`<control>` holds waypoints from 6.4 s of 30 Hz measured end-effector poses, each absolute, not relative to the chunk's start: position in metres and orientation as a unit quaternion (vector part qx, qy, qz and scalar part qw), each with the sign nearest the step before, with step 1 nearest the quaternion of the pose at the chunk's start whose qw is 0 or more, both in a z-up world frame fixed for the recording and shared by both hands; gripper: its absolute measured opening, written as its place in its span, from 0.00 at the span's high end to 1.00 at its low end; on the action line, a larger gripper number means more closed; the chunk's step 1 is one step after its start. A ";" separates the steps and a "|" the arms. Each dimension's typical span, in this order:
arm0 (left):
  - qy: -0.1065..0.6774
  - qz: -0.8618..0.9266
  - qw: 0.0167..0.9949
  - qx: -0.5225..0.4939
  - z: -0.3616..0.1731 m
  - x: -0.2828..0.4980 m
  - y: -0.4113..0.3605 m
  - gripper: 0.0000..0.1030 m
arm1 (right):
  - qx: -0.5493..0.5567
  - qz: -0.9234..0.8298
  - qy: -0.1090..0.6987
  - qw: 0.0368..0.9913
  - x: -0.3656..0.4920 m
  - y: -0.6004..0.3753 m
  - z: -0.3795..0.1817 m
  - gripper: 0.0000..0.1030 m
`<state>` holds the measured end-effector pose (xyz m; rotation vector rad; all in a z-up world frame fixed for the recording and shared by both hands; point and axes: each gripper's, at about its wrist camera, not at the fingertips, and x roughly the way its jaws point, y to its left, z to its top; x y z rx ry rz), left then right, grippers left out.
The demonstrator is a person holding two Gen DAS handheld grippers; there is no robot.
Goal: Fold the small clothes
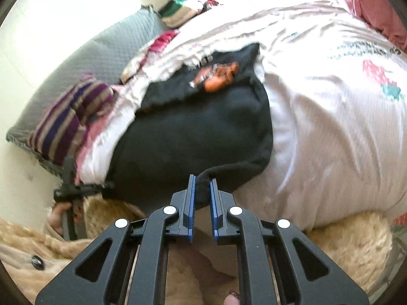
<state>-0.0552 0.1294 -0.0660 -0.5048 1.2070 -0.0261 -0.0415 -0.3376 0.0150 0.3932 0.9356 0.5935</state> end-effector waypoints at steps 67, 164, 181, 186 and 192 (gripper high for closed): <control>0.407 -0.013 0.882 -0.235 0.047 0.167 0.148 0.97 | 0.150 0.189 0.338 0.910 0.197 -0.319 0.065 0.91; 0.434 0.071 0.880 -0.180 -0.038 0.245 0.160 0.86 | 0.029 0.076 0.428 0.900 0.288 -0.276 -0.046 0.90; 0.450 0.092 0.880 -0.124 -0.033 0.224 0.137 0.63 | 0.085 0.022 0.437 0.895 0.267 -0.301 -0.046 0.32; 0.451 0.094 0.879 -0.119 -0.028 0.216 0.134 0.57 | 0.084 0.028 0.418 0.904 0.250 -0.300 -0.032 0.31; 0.453 0.093 0.880 -0.109 -0.021 0.205 0.126 0.55 | 0.048 0.047 0.374 0.925 0.230 -0.291 -0.005 0.22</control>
